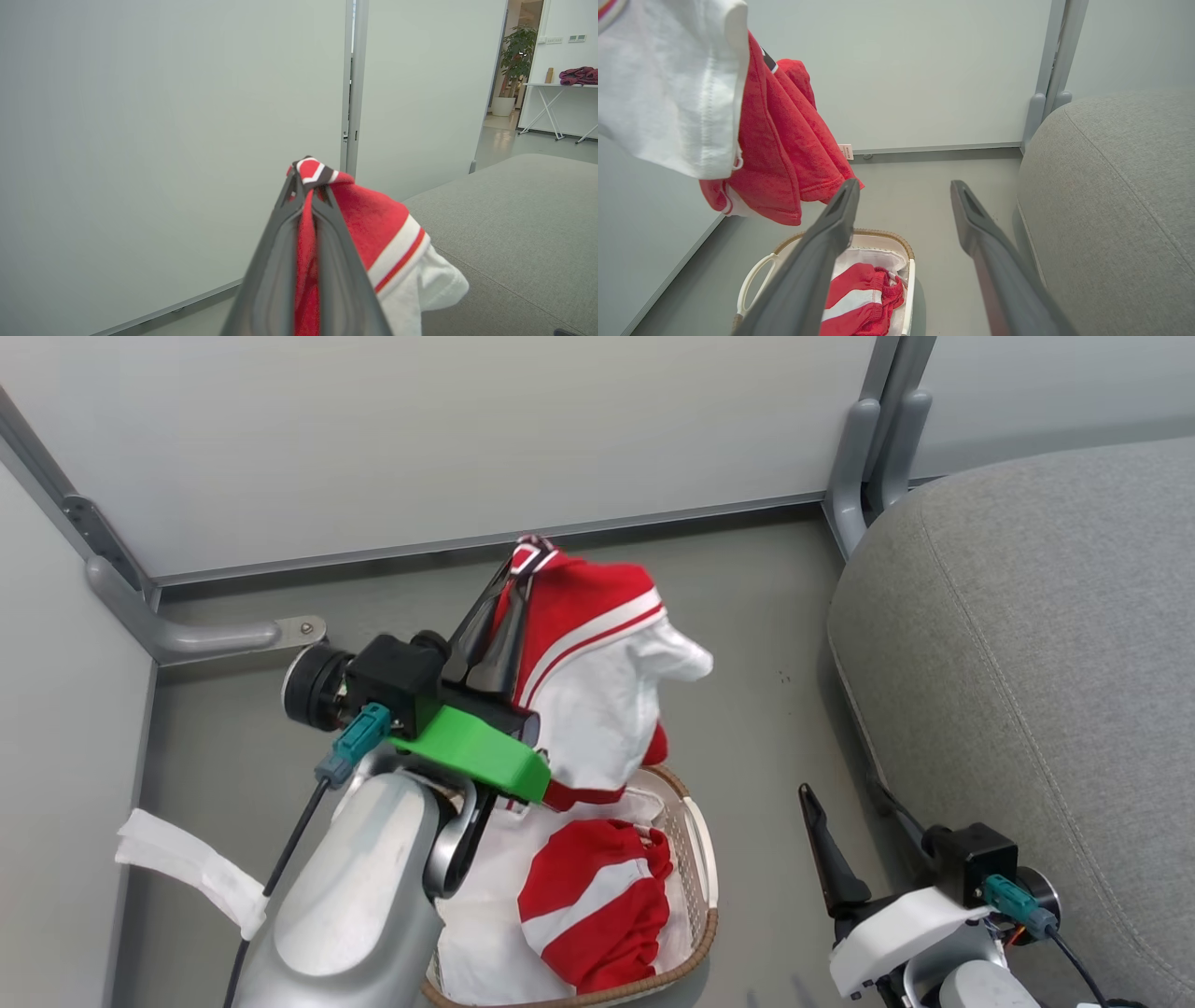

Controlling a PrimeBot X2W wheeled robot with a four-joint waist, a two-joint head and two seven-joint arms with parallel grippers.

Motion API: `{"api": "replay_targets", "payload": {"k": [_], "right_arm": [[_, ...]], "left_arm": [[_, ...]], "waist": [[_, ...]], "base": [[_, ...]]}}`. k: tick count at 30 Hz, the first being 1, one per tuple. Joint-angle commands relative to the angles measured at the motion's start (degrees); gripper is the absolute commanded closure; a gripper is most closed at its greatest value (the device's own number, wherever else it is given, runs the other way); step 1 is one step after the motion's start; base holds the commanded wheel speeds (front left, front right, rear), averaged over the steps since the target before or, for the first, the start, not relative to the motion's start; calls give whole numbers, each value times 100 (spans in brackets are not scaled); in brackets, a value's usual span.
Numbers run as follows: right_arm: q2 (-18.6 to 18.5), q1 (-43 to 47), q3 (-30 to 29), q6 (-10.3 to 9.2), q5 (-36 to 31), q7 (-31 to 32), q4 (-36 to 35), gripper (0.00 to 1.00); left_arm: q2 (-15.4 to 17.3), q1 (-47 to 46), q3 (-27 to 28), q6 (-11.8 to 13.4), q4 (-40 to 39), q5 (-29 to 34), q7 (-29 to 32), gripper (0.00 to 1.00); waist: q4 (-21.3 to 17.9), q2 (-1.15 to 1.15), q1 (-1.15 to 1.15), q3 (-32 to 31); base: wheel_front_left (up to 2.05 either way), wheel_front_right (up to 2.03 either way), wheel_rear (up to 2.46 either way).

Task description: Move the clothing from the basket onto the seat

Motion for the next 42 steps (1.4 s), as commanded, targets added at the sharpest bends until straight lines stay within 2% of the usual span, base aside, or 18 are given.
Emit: {"api": "replay_targets", "payload": {"k": [1, 6, 12, 19, 23, 27, 36, 42], "right_arm": [[-23, 78, 34, -4, 39, -28, 0, 0], [-23, 76, 153, -4, 81, -28, 15, 0], [-22, -47, 376, -4, 259, -28, -124, 0], [-26, -672, 990, -4, 311, -22, -861, 0], [-160, -1094, 1306, -4, 352, -21, -1327, 0], [-303, -1432, 1519, -4, 389, -21, -1465, 0], [-810, -2171, 2037, -5, 954, -21, -801, 0], [-1234, -2751, 2972, -4, 1764, -21, -65, 0]], "left_arm": [[-6, -90, 2, -23, -139, -39, -5, 100], [-33, -33, -110, -38, -561, -112, -5, 100], [-45, 99, -177, -49, -673, -122, -5, 100], [-50, 138, -253, -53, -592, -143, -5, 100], [-52, 148, -320, -53, -565, -160, -5, 100], [-53, 141, -402, -54, -560, -176, -5, 100], [-55, 53, -671, -54, -588, -247, -5, 100], [-30, 31, -919, -54, -608, -342, -5, 100]], "waist": [[-1, 0, 1, 10], [8, 0, 1, 13], [22, 0, 1, 26], [-16, 0, 1, 123], [-25, 0, 1, 158], [-3, 0, 1, 179], [124, 0, 1, 219], [181, 0, 1, 226]], "base": [[0, 0, 0], [0, 0, 0], [0, 0, 0], [0, 0, 0], [0, 0, 0], [0, 0, 0], [0, 0, 0], [0, 0, 0]]}}
